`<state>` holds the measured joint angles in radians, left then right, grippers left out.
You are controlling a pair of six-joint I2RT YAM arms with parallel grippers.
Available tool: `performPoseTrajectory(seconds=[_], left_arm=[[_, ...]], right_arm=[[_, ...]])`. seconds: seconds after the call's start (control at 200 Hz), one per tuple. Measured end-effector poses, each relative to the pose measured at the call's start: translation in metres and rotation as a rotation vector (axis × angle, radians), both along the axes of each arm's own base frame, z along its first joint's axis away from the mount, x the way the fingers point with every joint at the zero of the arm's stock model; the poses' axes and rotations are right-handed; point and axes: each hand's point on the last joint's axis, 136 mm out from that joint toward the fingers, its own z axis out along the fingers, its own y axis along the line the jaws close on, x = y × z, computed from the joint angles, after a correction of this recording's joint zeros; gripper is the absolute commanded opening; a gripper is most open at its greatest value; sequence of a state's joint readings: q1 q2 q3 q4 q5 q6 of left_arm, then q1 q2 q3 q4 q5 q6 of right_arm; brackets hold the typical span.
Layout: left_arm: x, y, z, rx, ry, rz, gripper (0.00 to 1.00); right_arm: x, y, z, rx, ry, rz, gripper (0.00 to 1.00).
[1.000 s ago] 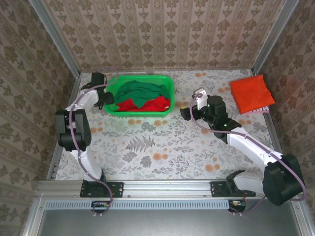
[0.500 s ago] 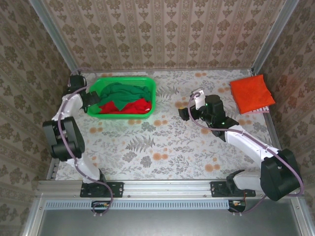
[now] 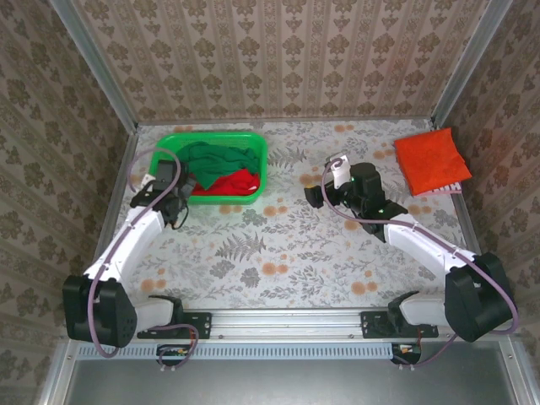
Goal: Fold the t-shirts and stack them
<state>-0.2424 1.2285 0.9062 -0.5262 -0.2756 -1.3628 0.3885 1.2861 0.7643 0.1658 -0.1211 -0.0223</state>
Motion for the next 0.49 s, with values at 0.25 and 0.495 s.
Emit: performPoseTrajectory(seconds=[0.25,0.495], left_arm=[[0.002,-0.038,-0.046,-0.216,0.086,0.13,0.67],[0.027,-0.05,-0.049,-0.275,0.085,0.16,0.4]], right_arm=[[0.001,0.005,-0.005,0.009,0.011,0.02,1.0],[0.001,0.005,-0.005,0.008,0.011,0.02,1.0]])
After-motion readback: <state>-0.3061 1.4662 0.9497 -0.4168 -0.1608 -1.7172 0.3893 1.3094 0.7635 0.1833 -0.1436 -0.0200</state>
